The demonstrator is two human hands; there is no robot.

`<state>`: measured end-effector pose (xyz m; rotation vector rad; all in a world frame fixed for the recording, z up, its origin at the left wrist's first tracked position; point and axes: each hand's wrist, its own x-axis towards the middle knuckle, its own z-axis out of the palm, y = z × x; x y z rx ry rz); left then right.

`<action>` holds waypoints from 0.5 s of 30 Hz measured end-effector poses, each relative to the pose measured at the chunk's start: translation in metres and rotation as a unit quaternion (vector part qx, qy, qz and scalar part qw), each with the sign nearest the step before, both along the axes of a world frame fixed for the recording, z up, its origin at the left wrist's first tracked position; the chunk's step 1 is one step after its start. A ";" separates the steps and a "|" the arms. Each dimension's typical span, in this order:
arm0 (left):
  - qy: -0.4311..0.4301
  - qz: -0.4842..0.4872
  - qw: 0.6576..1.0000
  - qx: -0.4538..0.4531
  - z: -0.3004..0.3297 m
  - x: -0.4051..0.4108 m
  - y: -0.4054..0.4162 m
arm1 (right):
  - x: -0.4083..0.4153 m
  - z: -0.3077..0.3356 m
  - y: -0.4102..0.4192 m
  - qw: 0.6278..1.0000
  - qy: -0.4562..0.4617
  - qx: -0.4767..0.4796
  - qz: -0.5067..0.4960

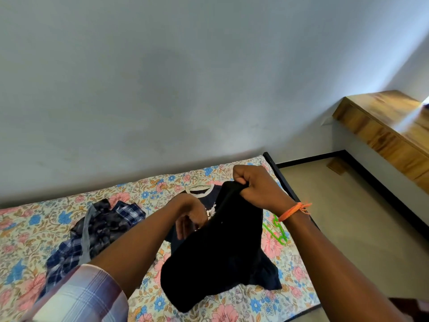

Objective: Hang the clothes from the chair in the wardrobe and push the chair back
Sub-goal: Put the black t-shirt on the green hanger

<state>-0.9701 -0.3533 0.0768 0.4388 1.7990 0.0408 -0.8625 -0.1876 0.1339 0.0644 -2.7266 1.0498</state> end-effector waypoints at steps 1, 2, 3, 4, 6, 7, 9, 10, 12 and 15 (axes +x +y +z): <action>0.003 0.013 0.999 0.031 -0.001 0.002 0.003 | 0.002 0.002 0.004 1.000 -0.010 0.000 0.003; 0.018 0.041 0.997 0.069 -0.001 0.003 0.006 | 0.003 0.004 0.008 1.000 -0.021 -0.002 0.007; 0.039 0.077 0.990 0.109 -0.002 0.004 0.009 | 0.005 0.005 0.010 0.999 -0.032 -0.005 0.012; 0.055 0.126 0.980 0.145 -0.002 0.003 0.012 | 0.006 0.007 0.011 0.999 -0.040 -0.008 0.019; 0.026 0.261 0.943 0.203 0.001 -0.002 0.016 | 0.007 0.009 0.010 0.998 -0.047 -0.015 0.037; -0.011 0.306 0.926 0.222 0.004 -0.006 0.017 | 0.007 0.010 0.010 0.998 -0.046 -0.015 0.042; -0.058 0.297 0.922 0.241 0.014 -0.009 0.019 | 0.006 0.012 0.011 0.998 -0.042 -0.012 0.046; -0.069 0.261 0.934 0.235 0.015 -0.009 0.019 | 0.005 0.013 0.011 0.998 -0.041 -0.012 0.047; -0.053 0.173 0.965 0.191 0.013 -0.002 0.023 | 0.004 0.013 0.014 0.998 -0.042 -0.015 0.047; 0.050 0.163 0.973 0.158 -0.005 0.007 0.030 | 0.004 0.011 0.017 0.998 -0.048 -0.023 0.044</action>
